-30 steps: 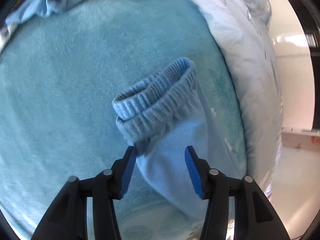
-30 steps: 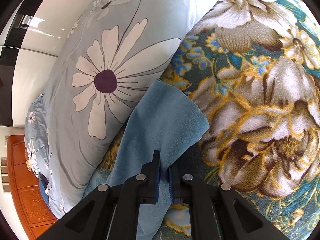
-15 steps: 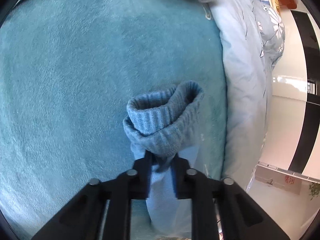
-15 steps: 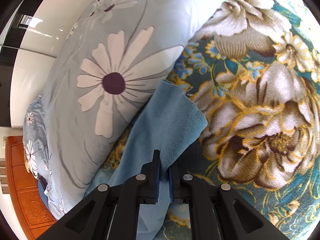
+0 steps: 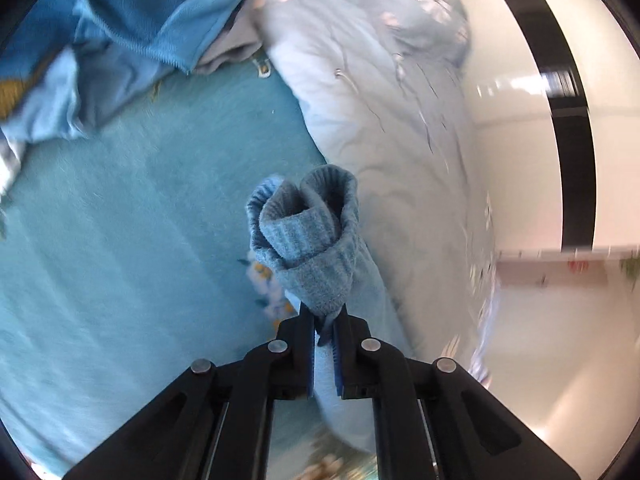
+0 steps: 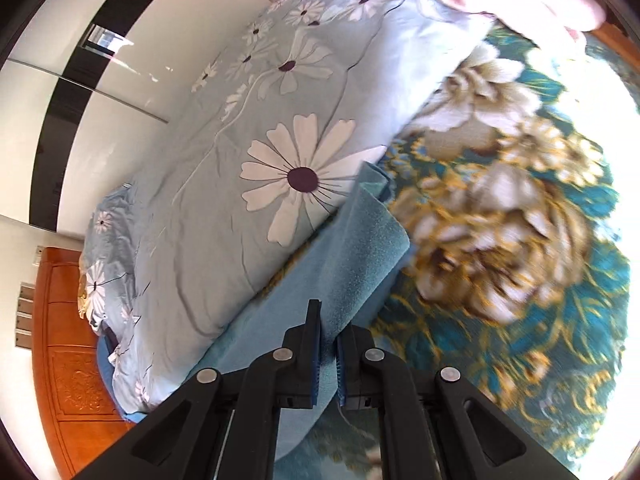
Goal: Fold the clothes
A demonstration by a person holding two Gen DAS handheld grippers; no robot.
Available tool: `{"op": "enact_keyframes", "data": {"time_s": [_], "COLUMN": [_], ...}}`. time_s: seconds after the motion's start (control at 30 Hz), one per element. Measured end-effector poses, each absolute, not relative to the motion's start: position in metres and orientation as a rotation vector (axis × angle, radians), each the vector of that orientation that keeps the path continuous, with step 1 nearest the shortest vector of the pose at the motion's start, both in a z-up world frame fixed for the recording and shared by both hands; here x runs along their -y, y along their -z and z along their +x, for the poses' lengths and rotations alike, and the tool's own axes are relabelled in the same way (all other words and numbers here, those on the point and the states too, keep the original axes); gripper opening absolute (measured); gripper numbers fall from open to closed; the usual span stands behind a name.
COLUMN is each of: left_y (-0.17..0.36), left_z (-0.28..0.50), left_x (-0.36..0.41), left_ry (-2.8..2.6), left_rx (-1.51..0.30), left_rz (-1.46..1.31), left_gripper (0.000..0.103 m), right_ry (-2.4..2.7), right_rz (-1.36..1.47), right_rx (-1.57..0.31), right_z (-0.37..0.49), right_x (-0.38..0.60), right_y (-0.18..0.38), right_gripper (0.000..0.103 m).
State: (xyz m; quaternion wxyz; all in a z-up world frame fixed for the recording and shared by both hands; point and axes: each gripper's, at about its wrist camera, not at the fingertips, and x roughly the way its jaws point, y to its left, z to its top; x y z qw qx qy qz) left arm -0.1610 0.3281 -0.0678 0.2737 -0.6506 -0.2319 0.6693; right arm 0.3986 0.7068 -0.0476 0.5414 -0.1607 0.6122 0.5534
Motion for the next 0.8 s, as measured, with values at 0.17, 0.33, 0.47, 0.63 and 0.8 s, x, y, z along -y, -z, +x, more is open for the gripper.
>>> {"op": "enact_keyframes", "data": {"time_s": [0.17,0.33,0.47,0.63,0.8], "left_y": [0.067,0.1,0.123,0.128,0.123], "left_z": [-0.152,-0.139,-0.139,-0.144,-0.149], "left_x": [-0.27,-0.249,-0.245,-0.237,-0.228], "left_ry": [-1.832,-1.839,-1.83,-1.837,-1.844], "left_rx": [0.549,0.513,0.524,0.616,0.746], "left_rz": [-1.795,-1.875,-1.922,-1.874,-1.784], "left_gripper": [0.007,0.007,0.007,0.007,0.011], "right_ry": [-1.236,-1.145,-1.215,-1.406,-1.637], "right_rz": [-0.401,-0.45,-0.511,-0.58,-0.541], "right_rx": [-1.508,-1.589,-1.574,-1.482,-1.328], "right_z": [0.419,0.419,0.399,0.364,0.333], "right_x": [-0.65,-0.624,-0.642,-0.704,-0.77], "right_y": [0.053,0.098,0.104,0.075,0.029], "right_gripper": [0.006,0.006,0.006,0.006,0.006]}}
